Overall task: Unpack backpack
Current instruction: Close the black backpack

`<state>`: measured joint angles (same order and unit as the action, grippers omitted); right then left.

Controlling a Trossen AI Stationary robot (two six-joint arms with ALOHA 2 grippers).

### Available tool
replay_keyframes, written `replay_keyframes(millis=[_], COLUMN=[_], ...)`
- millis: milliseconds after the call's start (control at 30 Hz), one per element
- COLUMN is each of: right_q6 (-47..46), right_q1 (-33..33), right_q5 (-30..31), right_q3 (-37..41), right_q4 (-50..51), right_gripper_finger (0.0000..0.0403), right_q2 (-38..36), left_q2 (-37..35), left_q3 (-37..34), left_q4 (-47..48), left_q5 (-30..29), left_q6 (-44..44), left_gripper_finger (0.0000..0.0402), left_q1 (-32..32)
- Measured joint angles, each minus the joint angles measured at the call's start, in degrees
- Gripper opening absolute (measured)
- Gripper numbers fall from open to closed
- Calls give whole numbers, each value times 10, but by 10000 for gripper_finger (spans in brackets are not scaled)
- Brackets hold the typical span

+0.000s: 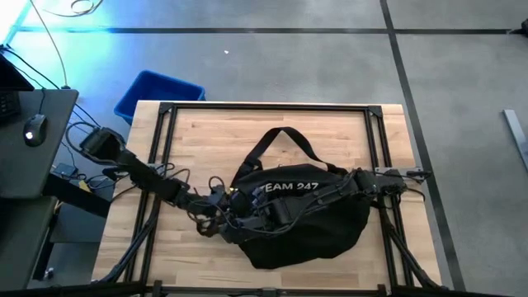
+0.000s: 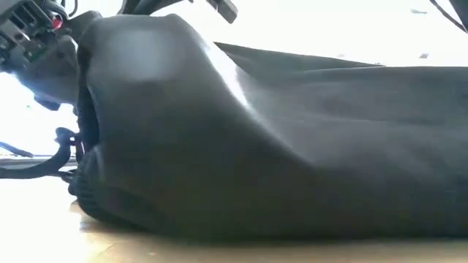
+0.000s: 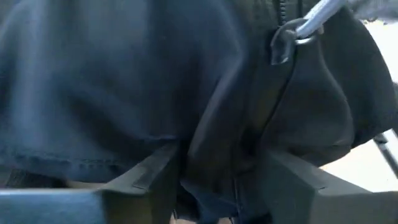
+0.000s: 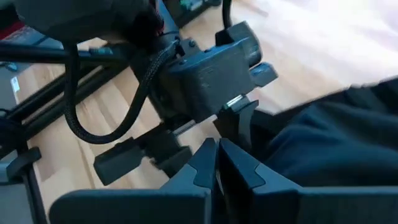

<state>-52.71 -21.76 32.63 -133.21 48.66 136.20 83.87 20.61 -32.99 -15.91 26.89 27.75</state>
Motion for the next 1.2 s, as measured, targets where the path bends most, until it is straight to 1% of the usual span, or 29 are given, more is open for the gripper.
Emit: replay_keyframes(millis=[67,133,167,200,300,400,600,667,733,800,867,1033,1100,1200], right_q6=[-17,-36,-50,-69,-138,-204,-305,-323,-322,-286,-207,22,96,166], right_q1=[-4,-8,-12,-15,-26,-38,-57,-60,-60,-58,-50,-20,-11,0], right_q5=[-2,-4,-3,1,1,-10,-24,-31,-29,-23,-28,-92,-101,-103], right_q3=[0,0,0,0,0,0,0,0,0,-1,-3,-2,-4,-18], right_q4=[1,10,21,38,113,203,377,409,402,349,263,29,-32,-75], right_gripper_finger=[0,0,0,0,0,0,0,0,0,0,0,1,6,32], right_q2=[4,7,7,7,7,9,9,9,8,8,5,3,3,2], left_q2=[23,39,43,46,36,11,-70,-105,-136,-165,-196,-272,-301,-331], left_q3=[12,19,22,24,24,25,24,23,21,20,20,20,20,20], left_q4=[-2,0,3,10,79,167,336,398,435,439,413,327,317,317], left_q5=[8,22,28,29,20,-12,-62,-75,-82,-78,-68,-56,-56,-56], left_q6=[1,5,6,8,20,35,72,80,78,58,32,-6,-11,-9], left_gripper_finger=[110,42,22,15,5,2,0,0,0,0,0,0,0,0], left_q1=[0,0,0,1,9,22,63,78,91,99,104,115,115,113])
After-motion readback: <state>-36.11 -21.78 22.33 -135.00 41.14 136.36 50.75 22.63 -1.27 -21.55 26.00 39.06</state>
